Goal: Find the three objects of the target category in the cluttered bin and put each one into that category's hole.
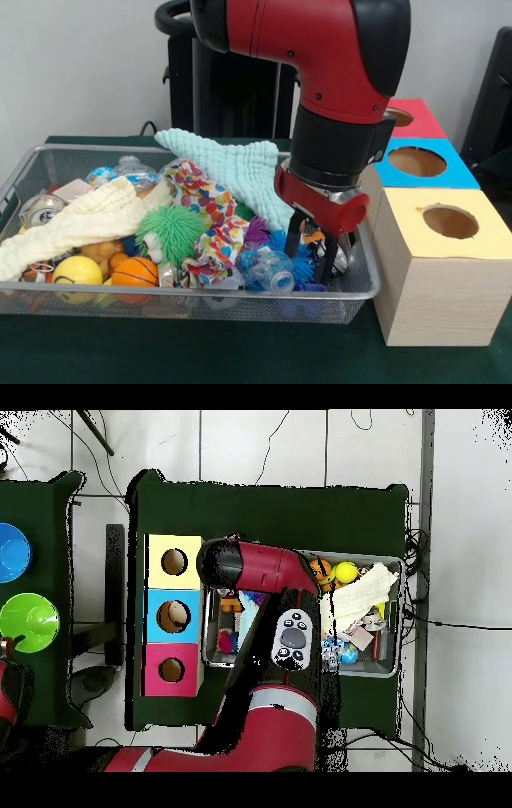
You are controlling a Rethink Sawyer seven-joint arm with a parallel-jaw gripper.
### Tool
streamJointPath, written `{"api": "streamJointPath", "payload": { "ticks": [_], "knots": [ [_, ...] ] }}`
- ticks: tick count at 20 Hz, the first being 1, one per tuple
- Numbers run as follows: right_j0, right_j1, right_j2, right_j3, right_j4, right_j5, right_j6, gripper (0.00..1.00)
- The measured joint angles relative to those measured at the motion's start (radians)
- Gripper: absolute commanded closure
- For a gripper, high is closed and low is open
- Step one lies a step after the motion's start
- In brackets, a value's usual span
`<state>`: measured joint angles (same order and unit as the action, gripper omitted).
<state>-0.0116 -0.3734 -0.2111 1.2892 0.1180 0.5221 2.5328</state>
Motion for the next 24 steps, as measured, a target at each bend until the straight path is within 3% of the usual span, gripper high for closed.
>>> {"api": "streamJointPath", "payload": {
  "ticks": [16, 24],
  "knots": [
    [-0.004, 0.035, 0.009, 0.013, 0.001, -0.002, 0.0, 0.0],
    [0.027, 0.04, 0.009, 0.075, 0.005, -0.002, 0.0, 0.0]
  ]
}}
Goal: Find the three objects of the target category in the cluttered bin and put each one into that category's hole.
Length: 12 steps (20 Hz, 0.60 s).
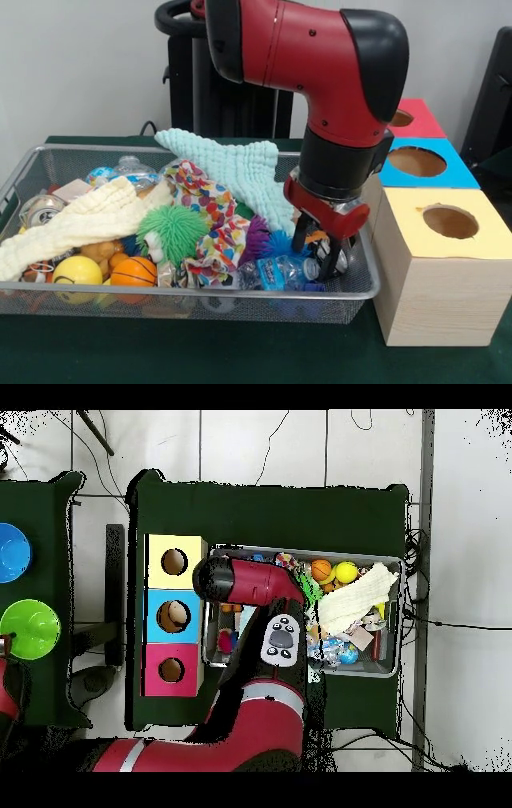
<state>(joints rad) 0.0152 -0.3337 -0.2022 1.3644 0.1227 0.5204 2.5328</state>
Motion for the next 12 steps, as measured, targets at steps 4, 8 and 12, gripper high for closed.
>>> {"api": "streamJointPath", "payload": {
  "ticks": [4, 8, 12],
  "knots": [
    [0.018, -0.001, 0.0, 0.029, 0.0, 0.0, 0.0, 0.0],
    [0.033, -0.008, 0.0, 0.052, 0.007, -0.006, 0.0, 0.0],
    [0.04, -0.03, -0.001, 0.078, 0.014, -0.006, 0.0, 0.0]
  ]
}}
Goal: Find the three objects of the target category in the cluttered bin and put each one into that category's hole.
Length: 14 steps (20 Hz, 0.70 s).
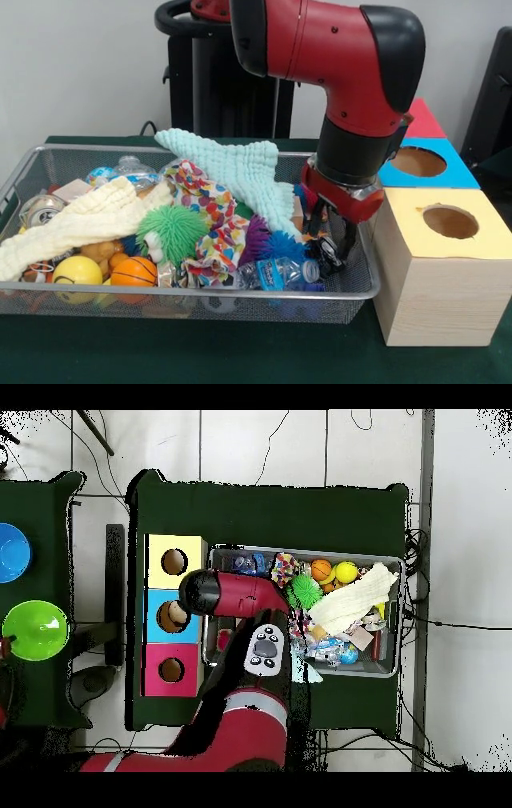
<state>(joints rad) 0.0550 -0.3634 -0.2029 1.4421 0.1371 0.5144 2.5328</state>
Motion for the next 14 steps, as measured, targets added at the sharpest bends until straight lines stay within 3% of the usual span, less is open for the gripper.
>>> {"api": "streamJointPath", "payload": {
  "ticks": [14],
  "knots": [
    [0.065, -0.123, -0.026, 0.065, 0.021, 0.105, 0.0, 0.0]
  ]
}}
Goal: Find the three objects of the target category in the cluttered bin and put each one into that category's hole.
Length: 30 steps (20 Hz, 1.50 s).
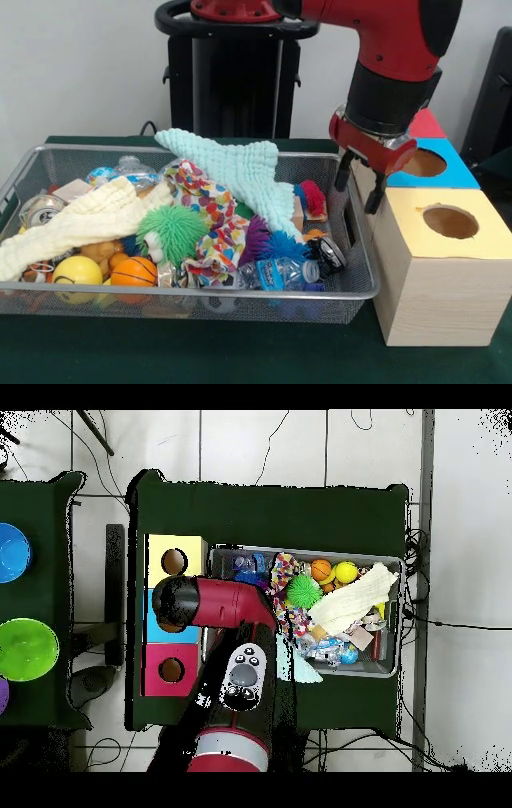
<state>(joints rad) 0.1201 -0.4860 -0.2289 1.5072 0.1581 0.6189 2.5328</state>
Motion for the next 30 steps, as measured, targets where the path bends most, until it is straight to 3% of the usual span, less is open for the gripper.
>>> {"api": "streamJointPath", "payload": {
  "ticks": [6, 14, 21, 30],
  "knots": [
    [0.002, -0.037, -0.034, -0.002, 0.0, 0.068, 0.0, 0.0],
    [-0.025, -0.046, -0.07, -0.01, 0.029, 0.077, 0.0, 0.0],
    [-0.081, -0.016, -0.095, -0.048, 0.042, 0.078, 0.0, 0.0],
    [-0.202, 0.051, -0.098, -0.117, 0.041, 0.077, 0.0, 0.0]
  ]
}}
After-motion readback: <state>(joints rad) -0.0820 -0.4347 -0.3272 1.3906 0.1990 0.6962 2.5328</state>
